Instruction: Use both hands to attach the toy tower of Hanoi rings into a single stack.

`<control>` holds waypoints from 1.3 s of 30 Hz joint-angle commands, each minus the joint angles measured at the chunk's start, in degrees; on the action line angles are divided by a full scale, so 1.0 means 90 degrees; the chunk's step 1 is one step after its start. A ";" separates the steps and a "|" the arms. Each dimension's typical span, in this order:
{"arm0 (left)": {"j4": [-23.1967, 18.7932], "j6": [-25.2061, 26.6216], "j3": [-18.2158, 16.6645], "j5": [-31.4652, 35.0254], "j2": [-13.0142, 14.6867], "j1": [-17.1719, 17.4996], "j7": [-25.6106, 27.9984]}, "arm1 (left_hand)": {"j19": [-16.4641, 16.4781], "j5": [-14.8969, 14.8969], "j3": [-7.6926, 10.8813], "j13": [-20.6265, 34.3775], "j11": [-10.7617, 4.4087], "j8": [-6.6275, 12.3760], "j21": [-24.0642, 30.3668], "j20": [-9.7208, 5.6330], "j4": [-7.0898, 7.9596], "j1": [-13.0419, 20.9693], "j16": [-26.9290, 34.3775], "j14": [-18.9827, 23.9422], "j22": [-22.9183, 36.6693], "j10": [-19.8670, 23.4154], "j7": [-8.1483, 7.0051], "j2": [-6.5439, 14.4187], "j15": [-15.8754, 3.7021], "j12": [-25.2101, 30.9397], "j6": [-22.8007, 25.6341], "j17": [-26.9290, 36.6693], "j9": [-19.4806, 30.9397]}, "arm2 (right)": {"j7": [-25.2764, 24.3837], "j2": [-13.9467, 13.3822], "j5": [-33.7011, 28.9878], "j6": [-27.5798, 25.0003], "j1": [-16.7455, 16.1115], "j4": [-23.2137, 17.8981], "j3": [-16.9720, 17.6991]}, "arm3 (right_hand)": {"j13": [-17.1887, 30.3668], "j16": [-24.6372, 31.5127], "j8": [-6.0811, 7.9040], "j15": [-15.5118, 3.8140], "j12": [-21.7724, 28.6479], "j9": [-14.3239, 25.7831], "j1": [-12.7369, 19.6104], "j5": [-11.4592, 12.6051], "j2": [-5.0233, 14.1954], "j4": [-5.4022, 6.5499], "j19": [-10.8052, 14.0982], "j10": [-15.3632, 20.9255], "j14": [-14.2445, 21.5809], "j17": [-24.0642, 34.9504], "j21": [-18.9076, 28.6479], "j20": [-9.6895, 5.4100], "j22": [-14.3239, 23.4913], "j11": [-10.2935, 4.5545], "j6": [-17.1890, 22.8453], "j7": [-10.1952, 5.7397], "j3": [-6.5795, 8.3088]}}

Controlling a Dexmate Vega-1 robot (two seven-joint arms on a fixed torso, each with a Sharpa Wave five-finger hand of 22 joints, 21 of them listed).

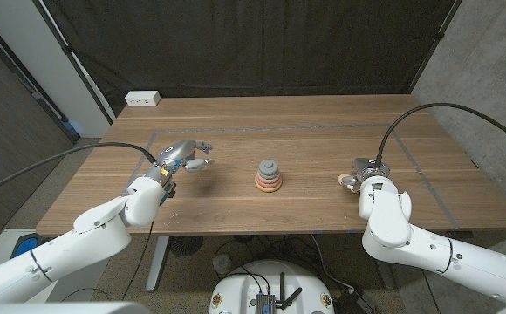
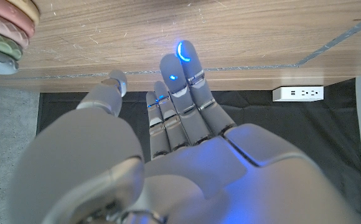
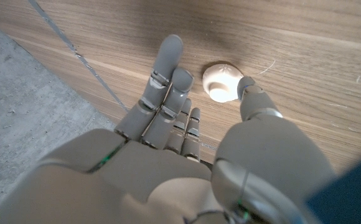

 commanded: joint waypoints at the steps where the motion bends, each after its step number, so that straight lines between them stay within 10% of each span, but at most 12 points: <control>1: 0.0077 -0.0059 -0.0030 -0.0083 -0.0012 0.0018 0.0020 | 0.0070 0.0023 0.0039 0.0020 -0.0003 -0.0009 -0.0010 -0.0543 0.0011 -0.0006 -0.0044 0.0024 0.0011 0.0059 -0.0002 0.0042 -0.0577 -0.0014 0.0077 0.0017 0.0016 | 0.0447 0.0135 -0.0242 0.0000 0.0234 0.0240 -0.0194 | 0.0022 0.0015 0.0075 -0.0367 0.0063 0.0002 0.0090 -0.0040 0.0063 -0.0011 0.0038 0.0136 0.0086 0.0044 0.0044 -0.0446 -0.0004 -0.0002 0.0141 -0.0038 -0.0001; 39: 0.0207 -0.0189 -0.0001 -0.0271 0.0038 -0.0055 -0.0079 | 0.0086 0.0052 0.0206 0.0041 0.0026 0.0004 -0.0023 -0.0532 0.0035 -0.0115 -0.0097 0.0043 0.0007 0.0276 0.0024 0.0210 -0.0580 0.0023 0.0240 0.0019 0.0024 | 0.0804 0.0431 -0.0674 0.0000 0.0299 0.0655 -0.0458 | 0.0161 0.0068 0.0177 -0.0373 0.0185 -0.0005 0.0327 -0.0067 0.0178 -0.0053 0.0149 0.0569 0.0276 0.0196 0.0075 -0.0455 -0.0006 -0.0159 0.0460 -0.0142 0.0003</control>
